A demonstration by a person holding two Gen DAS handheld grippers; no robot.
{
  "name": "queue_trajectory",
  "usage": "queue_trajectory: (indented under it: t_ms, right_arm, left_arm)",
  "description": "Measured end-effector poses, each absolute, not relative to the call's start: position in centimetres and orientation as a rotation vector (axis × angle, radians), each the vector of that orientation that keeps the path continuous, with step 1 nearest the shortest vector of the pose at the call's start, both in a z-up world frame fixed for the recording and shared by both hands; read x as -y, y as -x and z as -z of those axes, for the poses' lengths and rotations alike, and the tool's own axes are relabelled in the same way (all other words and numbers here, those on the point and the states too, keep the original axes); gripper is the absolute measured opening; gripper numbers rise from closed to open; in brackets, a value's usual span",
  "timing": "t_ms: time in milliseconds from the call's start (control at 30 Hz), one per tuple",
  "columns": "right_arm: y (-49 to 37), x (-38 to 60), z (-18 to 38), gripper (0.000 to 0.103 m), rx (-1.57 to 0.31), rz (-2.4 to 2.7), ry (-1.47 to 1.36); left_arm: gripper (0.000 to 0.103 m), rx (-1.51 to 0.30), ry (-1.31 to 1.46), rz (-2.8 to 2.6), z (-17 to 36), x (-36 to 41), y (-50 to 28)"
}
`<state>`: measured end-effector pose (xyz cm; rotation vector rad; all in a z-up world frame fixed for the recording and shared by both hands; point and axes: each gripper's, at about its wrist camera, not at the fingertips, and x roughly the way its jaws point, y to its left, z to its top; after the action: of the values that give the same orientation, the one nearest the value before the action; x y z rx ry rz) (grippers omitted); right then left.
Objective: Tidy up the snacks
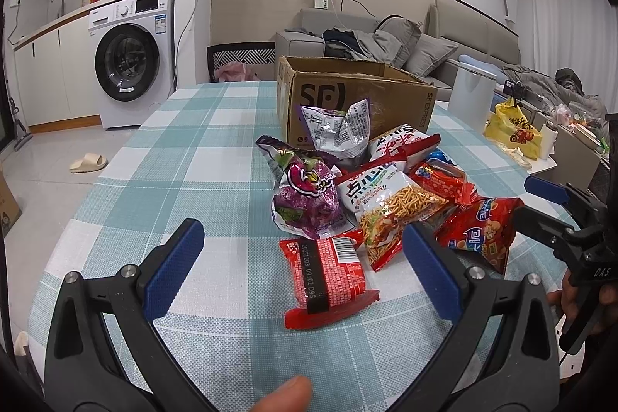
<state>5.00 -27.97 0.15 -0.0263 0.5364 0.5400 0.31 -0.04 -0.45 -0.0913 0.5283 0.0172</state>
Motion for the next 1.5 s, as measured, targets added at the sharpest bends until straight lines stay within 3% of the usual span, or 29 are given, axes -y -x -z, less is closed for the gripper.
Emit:
queue_trajectory:
  t_ms: [833, 1500]
  right_arm:
    - [-5.6, 28.0, -0.1, 0.103, -0.571, -0.541, 0.013]
    - [-8.5, 25.9, 1.7, 0.103, -0.791, -0.540, 0.065]
  left_arm:
    - [0.102, -0.544, 0.089, -0.017, 0.7, 0.0, -0.5]
    - [0.102, -0.701, 0.054, -0.037, 1.6, -0.3, -2.7]
